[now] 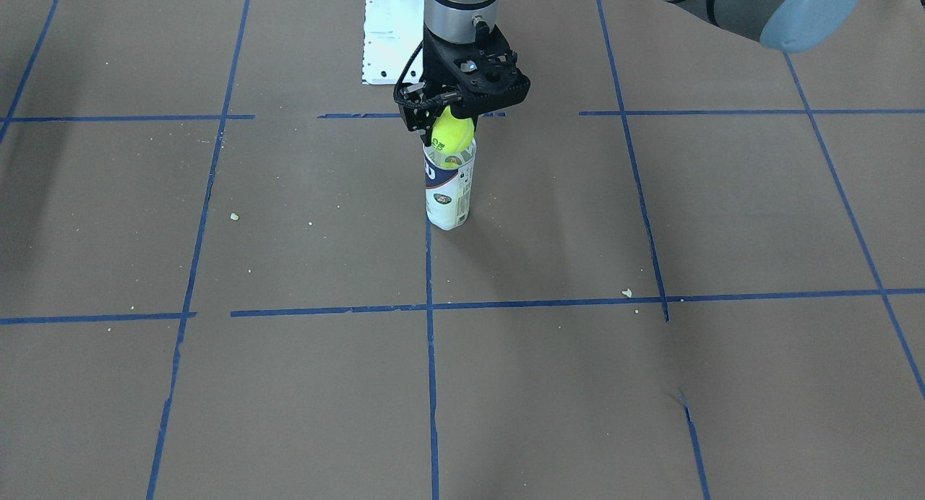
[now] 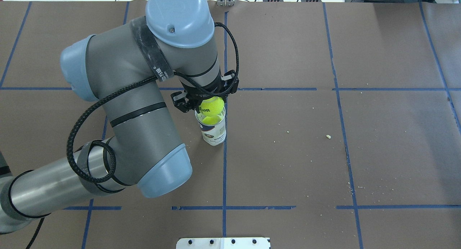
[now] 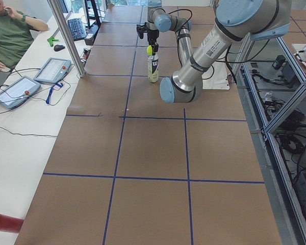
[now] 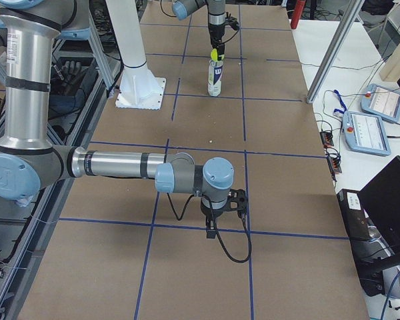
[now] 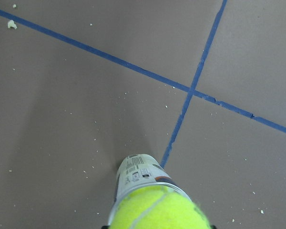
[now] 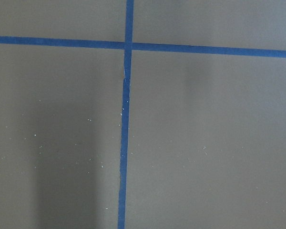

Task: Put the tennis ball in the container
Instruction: 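Carry the ball with the left gripper over the clear cup, then open the left gripper to drop the ball into the cup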

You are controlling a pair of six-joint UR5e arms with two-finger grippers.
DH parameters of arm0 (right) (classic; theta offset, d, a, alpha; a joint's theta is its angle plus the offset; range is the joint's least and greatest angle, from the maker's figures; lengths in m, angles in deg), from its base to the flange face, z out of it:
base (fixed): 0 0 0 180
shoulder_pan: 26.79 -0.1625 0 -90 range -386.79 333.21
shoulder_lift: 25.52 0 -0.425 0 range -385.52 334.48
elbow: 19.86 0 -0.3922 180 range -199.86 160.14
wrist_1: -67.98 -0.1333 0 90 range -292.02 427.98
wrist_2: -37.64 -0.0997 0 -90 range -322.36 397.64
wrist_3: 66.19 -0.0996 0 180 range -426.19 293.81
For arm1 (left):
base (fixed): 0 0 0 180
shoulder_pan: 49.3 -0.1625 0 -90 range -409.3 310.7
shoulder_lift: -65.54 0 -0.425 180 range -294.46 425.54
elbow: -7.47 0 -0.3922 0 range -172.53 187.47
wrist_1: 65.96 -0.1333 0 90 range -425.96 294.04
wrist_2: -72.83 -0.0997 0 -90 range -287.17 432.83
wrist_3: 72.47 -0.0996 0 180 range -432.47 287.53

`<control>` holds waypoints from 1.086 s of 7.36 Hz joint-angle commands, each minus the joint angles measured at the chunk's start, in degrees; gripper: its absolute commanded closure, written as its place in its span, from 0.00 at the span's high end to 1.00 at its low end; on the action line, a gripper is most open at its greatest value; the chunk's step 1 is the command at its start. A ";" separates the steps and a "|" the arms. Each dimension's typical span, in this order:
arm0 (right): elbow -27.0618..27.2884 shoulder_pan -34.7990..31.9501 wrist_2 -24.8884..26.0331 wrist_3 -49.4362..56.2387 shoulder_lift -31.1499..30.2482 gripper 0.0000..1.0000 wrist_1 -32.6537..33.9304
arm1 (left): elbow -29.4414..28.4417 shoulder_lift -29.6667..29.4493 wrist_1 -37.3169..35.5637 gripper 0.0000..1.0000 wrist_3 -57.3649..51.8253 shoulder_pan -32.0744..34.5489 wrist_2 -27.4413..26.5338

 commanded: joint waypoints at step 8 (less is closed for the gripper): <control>0.00 0.00 0.00 0.00 0.00 1.00 0.00 | 12.18 11.14 0.14 1.00 -19.09 5.60 0.66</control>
